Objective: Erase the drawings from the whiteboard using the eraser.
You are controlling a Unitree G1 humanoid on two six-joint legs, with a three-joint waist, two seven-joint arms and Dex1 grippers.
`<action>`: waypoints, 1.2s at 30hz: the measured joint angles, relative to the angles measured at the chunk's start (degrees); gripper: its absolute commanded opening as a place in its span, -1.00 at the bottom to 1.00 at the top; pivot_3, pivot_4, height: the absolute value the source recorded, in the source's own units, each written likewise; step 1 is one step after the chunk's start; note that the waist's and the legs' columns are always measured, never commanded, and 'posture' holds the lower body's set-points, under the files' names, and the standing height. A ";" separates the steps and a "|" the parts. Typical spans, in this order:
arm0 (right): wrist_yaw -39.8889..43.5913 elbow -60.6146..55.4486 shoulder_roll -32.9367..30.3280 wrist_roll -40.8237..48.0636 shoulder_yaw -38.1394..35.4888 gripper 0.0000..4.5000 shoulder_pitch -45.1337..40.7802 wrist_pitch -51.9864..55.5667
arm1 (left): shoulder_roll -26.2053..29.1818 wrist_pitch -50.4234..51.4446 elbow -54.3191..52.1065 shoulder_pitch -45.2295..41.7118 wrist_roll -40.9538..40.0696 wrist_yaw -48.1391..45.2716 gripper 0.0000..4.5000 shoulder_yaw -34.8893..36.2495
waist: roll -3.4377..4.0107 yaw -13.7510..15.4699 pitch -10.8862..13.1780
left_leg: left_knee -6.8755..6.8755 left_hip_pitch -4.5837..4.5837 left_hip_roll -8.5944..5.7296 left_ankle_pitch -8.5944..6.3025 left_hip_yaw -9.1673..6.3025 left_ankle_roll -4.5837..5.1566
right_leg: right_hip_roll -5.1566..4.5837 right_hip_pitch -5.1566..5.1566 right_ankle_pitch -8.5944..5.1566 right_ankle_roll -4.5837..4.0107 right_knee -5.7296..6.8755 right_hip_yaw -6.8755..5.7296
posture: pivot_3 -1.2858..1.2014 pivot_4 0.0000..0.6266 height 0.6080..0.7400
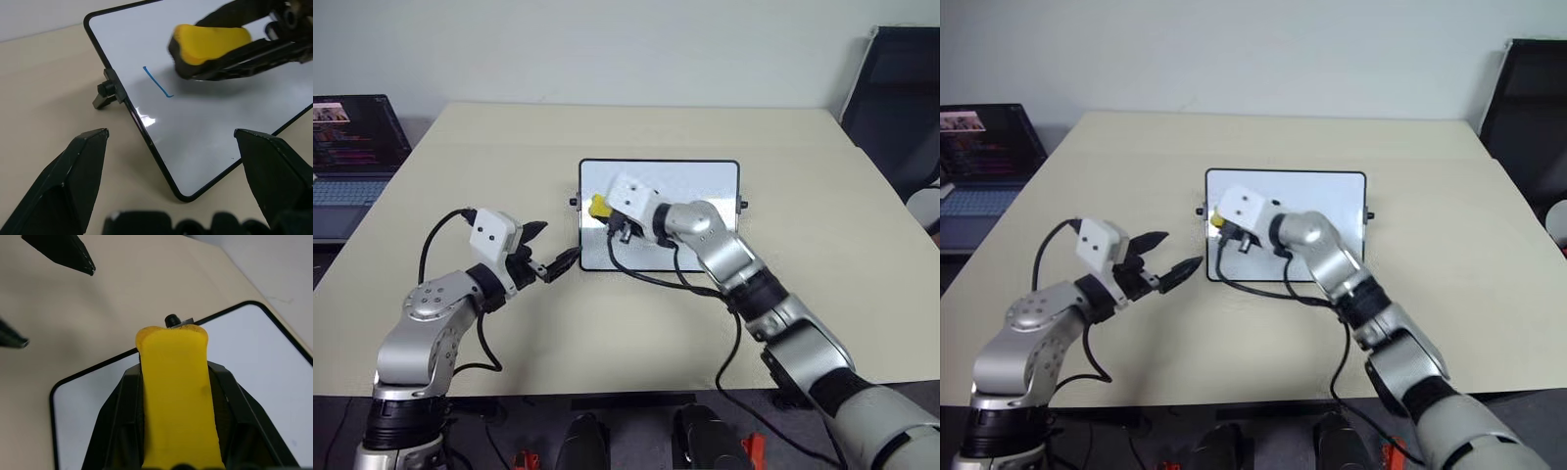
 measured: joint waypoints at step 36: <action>2.81 27.70 3.45 -14.30 3.86 -0.41 -12.93 -15.84 | -0.89 -1.24 1.76 -0.54 0.92 -0.71 1.00 -3.07 | 0.03 -0.05 0.03 | -0.03 -0.01 0.00 0.00 -0.11 0.00 | 0.04 -0.02 -0.04 -0.01 0.09 -0.03 | 0.03 -0.52 1.00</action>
